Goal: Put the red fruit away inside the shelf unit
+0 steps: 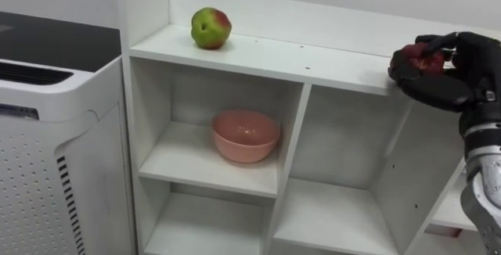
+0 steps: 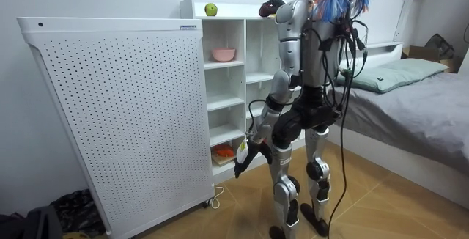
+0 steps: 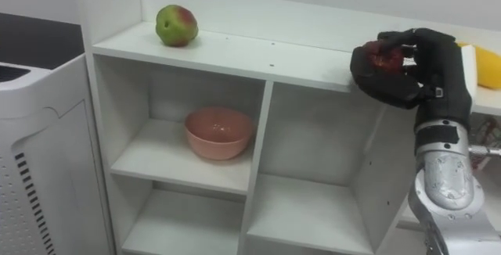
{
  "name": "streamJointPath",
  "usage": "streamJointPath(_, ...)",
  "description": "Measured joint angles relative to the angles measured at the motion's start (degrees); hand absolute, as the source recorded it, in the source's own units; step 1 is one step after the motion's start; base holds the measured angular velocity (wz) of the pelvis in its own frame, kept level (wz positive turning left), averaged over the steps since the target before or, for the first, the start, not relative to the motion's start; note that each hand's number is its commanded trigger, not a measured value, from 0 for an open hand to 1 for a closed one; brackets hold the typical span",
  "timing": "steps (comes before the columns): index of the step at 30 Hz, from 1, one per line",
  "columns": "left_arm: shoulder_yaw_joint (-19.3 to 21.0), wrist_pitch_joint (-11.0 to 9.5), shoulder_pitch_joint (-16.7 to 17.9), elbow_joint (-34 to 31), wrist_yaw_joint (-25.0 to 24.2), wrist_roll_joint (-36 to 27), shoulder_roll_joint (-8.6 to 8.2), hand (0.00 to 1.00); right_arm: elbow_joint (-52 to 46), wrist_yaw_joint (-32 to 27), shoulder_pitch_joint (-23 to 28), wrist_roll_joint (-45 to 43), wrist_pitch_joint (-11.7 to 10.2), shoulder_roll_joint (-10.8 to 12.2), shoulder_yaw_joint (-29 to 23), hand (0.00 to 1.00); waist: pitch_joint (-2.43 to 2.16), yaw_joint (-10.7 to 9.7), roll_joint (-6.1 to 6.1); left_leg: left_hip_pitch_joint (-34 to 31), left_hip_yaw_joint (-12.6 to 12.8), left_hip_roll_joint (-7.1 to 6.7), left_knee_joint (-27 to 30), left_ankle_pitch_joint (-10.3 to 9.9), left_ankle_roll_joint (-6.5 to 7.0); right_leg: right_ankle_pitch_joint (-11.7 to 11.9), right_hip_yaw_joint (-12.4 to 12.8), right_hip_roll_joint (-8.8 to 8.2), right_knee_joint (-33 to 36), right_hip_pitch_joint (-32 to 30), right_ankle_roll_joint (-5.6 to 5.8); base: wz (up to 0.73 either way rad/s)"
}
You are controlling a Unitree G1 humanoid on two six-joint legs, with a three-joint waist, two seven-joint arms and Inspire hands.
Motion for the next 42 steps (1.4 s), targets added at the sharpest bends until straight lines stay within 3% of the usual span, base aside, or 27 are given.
streamJointPath(7,-0.27,0.0,-0.05,0.18,0.06,0.0,-0.12,0.0,-2.32,0.26,0.27,-0.81,0.06,0.39,0.19,1.0,-0.04,-0.1,0.31,0.0,0.15,-0.03,0.1,0.0,0.0,0.0,0.41,0.02,0.04,-0.04,0.0,-0.01)
streamJointPath(11,-0.46,0.0,-0.27,0.39,0.18,0.02,-0.19,0.0,-8.09,0.51,0.99,-0.51,1.01,0.41,3.41,1.0,-0.15,0.17,0.78,-0.06,1.25,0.03,-0.03,0.01,0.0,0.0,1.65,0.1,0.15,-0.6,0.0,-0.11)
streamJointPath(22,-0.5,-0.35,-0.17,1.38,0.55,0.01,-0.33,0.0,-28.11,2.47,5.29,-2.27,1.08,0.72,3.64,1.0,-0.05,0.21,1.26,-0.05,1.63,0.03,-0.07,0.01,0.0,0.04,2.06,0.15,0.12,-0.75,-0.06,-0.01)
streamJointPath(25,-0.5,-0.34,-0.21,1.76,1.19,-0.03,-0.45,0.0,-31.62,3.22,5.83,-3.44,1.02,2.1,3.65,1.0,-0.17,0.01,1.75,-0.04,1.89,0.05,-0.03,0.01,0.0,0.07,2.18,0.16,0.14,-0.77,-0.11,-0.04)
streamJointPath(27,-0.52,-0.39,-0.35,2.47,1.46,-0.02,-0.45,0.0,-33.27,4.28,6.22,-5.36,1.01,3.15,3.81,1.0,-0.58,-0.15,2.32,0.01,2.06,0.06,-0.03,0.01,0.0,0.08,2.27,0.15,0.19,-0.79,-0.13,0.0)
streamJointPath(29,-0.53,-0.41,-0.5,2.93,1.53,-0.03,-0.45,0.0,-34.85,4.83,6.93,-5.47,1.03,3.33,3.92,1.0,-0.66,-0.2,2.57,0.05,2.16,0.06,-0.01,0.01,0.0,0.08,2.39,0.14,0.2,-0.79,-0.13,-0.02)
streamJointPath(33,-0.83,-0.52,-1.24,5.53,1.6,-0.56,-0.49,0.0,-36.74,6.7,8.31,-5.14,0.99,3.83,4.04,1.0,-0.59,-0.08,2.69,0.08,2.53,0.15,-0.01,0.01,0.0,0.14,2.9,0.22,0.25,-0.79,-0.23,-0.05)
streamJointPath(35,-1.31,-0.59,-1.25,6.16,1.61,-0.61,-0.48,0.0,-36.78,6.78,9.02,-3.83,0.8,5.14,4.6,1.0,-0.48,0.03,2.86,0.22,2.85,0.21,0.0,0.01,0.0,0.21,2.81,0.24,0.26,-0.9,-0.32,-0.06)
streamJointPath(38,-2.16,-0.5,-1.21,6.41,2.71,-0.64,-0.47,0.0,-35.72,7.19,13.0,-2.47,0.52,5.62,6.42,1.0,-0.39,0.35,2.76,0.43,2.94,0.28,-0.04,0.01,0.0,0.22,2.77,0.24,0.35,-0.53,-0.33,0.0)
streamJointPath(42,-3.02,-0.18,-1.49,6.73,2.79,-0.67,-0.74,0.0,-26.35,9.21,18.4,0.07,0.97,9.4,7.99,1.0,-0.3,0.23,2.84,-0.36,2.91,0.59,0.05,-0.01,0.02,0.32,2.58,0.14,0.56,-1.23,-0.41,0.0)
